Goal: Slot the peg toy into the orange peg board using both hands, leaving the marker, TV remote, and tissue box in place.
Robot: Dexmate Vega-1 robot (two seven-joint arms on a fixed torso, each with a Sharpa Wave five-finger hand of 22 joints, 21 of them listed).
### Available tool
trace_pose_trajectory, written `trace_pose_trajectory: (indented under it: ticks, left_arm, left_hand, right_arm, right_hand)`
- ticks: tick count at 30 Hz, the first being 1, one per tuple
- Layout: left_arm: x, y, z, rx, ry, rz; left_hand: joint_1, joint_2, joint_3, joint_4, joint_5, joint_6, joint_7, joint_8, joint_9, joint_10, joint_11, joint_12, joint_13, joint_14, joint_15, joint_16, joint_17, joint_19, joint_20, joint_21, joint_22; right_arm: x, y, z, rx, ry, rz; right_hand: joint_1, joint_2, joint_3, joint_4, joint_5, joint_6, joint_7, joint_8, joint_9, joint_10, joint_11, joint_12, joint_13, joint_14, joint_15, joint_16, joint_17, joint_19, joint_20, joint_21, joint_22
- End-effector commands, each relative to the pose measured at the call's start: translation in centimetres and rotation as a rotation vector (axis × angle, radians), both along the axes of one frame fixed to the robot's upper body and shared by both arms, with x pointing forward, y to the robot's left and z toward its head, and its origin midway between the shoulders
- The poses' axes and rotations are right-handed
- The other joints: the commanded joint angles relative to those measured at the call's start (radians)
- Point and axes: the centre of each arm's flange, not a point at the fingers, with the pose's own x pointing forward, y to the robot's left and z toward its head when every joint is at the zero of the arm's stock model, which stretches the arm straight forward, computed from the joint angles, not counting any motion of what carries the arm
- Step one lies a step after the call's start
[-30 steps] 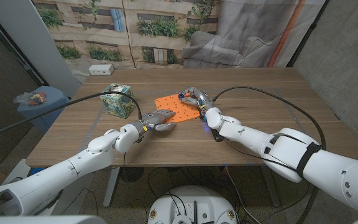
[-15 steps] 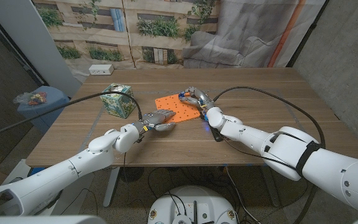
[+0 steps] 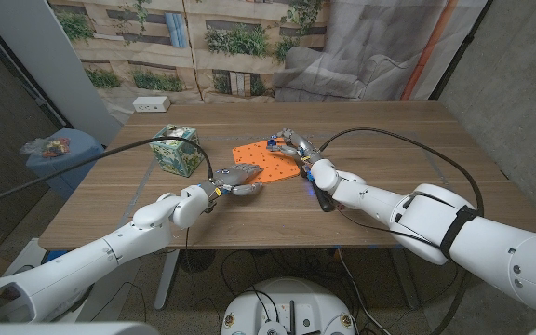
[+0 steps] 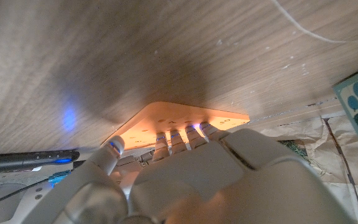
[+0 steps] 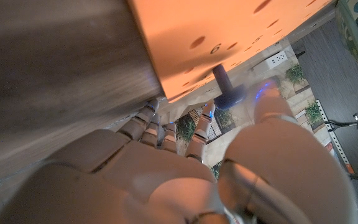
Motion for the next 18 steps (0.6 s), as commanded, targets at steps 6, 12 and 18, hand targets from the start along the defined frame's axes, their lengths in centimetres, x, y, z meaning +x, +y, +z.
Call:
trace_pose_trajectory:
  ticks: [6,12,18]
  left_arm:
    - [0.0,0.0,-0.2,0.011,0.018,0.002]
    - [0.0,0.0,-0.2,0.009,0.018,0.002]
    - [0.0,0.0,-0.2,0.009,0.015,0.004]
  left_hand:
    - [0.009,0.089,0.008,0.001,0.0,0.032,0.013,0.004,0.005,0.039,0.001,0.002,0.005,0.039,-0.061,0.003,0.003,0.005,-0.168,0.003,0.006]
    - [0.009,0.088,0.009,0.001,0.0,0.034,0.013,0.004,0.005,0.041,0.001,0.003,0.005,0.041,-0.059,0.003,0.003,0.006,-0.167,0.003,0.006]
    - [0.008,0.088,0.01,0.002,-0.001,0.036,0.014,0.004,0.006,0.042,0.002,0.002,0.005,0.042,-0.06,0.003,0.003,0.006,-0.167,0.003,0.006]
  right_arm:
    - [0.1,-0.2,0.4,-0.069,0.016,0.044]
    - [0.1,-0.6,0.8,-0.077,0.028,0.071]
    - [-0.4,-0.9,1.7,-0.083,-0.024,0.078]
  right_hand:
    - [-0.035,-0.008,-0.01,0.001,-0.008,-0.109,0.029,-0.042,-0.006,-0.079,0.025,-0.006,0.005,-0.049,0.024,-0.019,0.006,-0.054,0.018,0.0,0.0]
    - [-0.057,-0.015,-0.015,0.002,-0.011,-0.189,0.042,-0.073,-0.008,-0.122,0.048,-0.004,0.006,-0.078,0.04,-0.027,0.007,-0.095,0.035,-0.003,0.0]
    - [-0.072,-0.016,-0.018,0.005,-0.011,-0.222,0.046,-0.087,-0.009,-0.13,0.051,0.0,0.006,-0.08,0.045,-0.025,0.007,-0.114,0.04,-0.003,0.0]
